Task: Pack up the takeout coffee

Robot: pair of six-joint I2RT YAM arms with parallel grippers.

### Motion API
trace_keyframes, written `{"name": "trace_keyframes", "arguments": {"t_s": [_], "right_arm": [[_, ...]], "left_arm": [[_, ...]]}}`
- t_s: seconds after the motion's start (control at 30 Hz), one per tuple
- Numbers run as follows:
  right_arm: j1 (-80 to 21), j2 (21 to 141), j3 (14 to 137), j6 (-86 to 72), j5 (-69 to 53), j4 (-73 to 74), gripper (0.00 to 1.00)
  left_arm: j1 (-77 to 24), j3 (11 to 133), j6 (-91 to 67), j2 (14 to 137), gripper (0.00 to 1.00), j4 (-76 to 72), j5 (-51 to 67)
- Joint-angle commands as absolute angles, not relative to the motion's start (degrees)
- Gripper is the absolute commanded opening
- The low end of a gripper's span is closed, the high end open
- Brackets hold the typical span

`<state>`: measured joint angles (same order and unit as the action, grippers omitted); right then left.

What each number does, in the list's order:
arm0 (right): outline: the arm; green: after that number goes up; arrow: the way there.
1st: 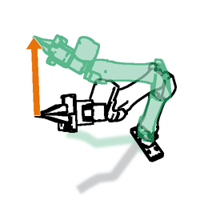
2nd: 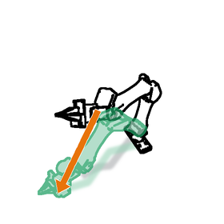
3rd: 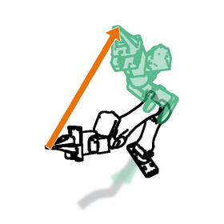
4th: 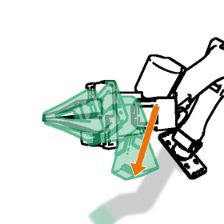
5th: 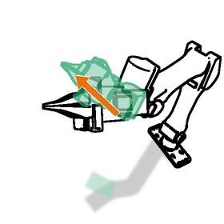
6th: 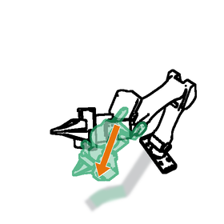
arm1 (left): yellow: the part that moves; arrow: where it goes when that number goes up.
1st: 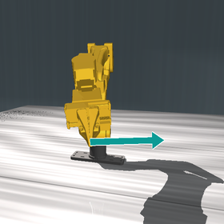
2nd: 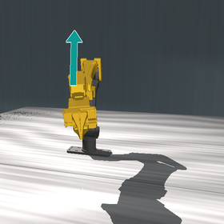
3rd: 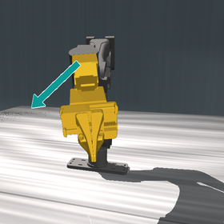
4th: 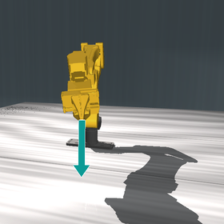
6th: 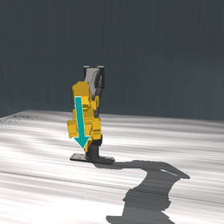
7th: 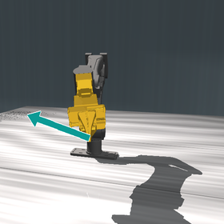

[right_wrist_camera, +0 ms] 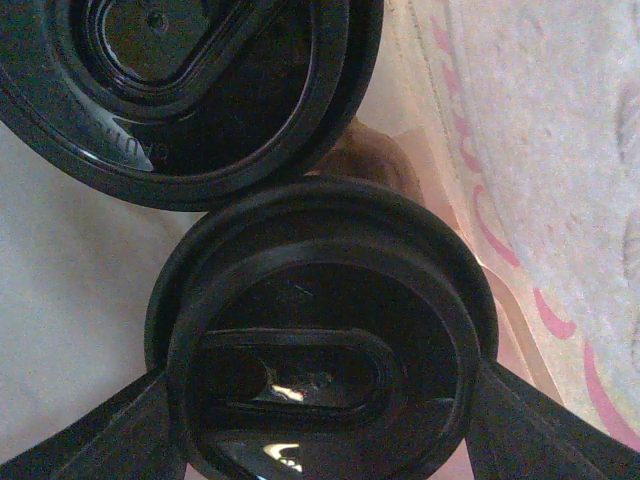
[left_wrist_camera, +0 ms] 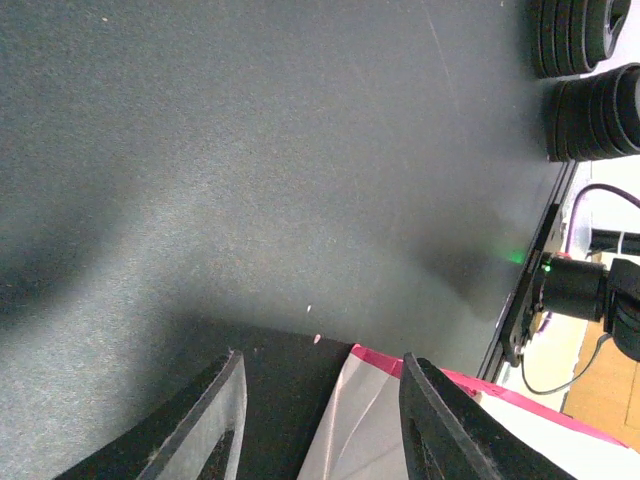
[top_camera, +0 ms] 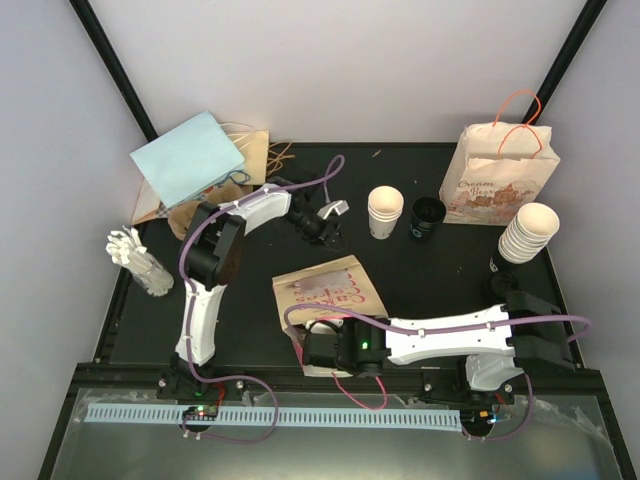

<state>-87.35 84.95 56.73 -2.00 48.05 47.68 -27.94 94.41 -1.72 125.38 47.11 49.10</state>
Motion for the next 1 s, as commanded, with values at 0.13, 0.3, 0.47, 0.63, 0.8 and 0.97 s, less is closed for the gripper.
{"name": "trace_keyframes", "arguments": {"t_s": [0.13, 0.3, 0.47, 0.63, 0.8, 0.97], "right_arm": [[-87.1, 85.0, 55.4, -1.0, 48.6, 43.4, 0.49], [-87.2, 84.9, 55.9, -1.2, 47.6, 43.0, 0.49], [-87.2, 86.1, 57.8, -3.9, 47.5, 44.4, 0.47], [-87.4, 88.3, 59.7, -6.2, 45.4, 45.8, 0.46], [-88.4, 90.5, 61.7, -7.5, 45.7, 47.3, 0.46], [-88.6, 90.6, 62.0, -7.9, 46.8, 48.0, 0.47]], "left_arm": [[-29.2, 93.1, 0.7, 125.4, 0.43, 48.5, 51.7], [-29.4, 91.1, 1.0, 123.9, 0.43, 48.1, 51.8], [-29.4, 89.6, 1.6, 122.9, 0.43, 48.5, 51.7], [-29.7, 88.0, 1.9, 121.8, 0.42, 48.6, 51.6], [-30.1, 86.6, 2.4, 120.9, 0.41, 49.0, 51.6], [-30.7, 85.6, 2.7, 120.5, 0.41, 49.2, 51.5]]}}
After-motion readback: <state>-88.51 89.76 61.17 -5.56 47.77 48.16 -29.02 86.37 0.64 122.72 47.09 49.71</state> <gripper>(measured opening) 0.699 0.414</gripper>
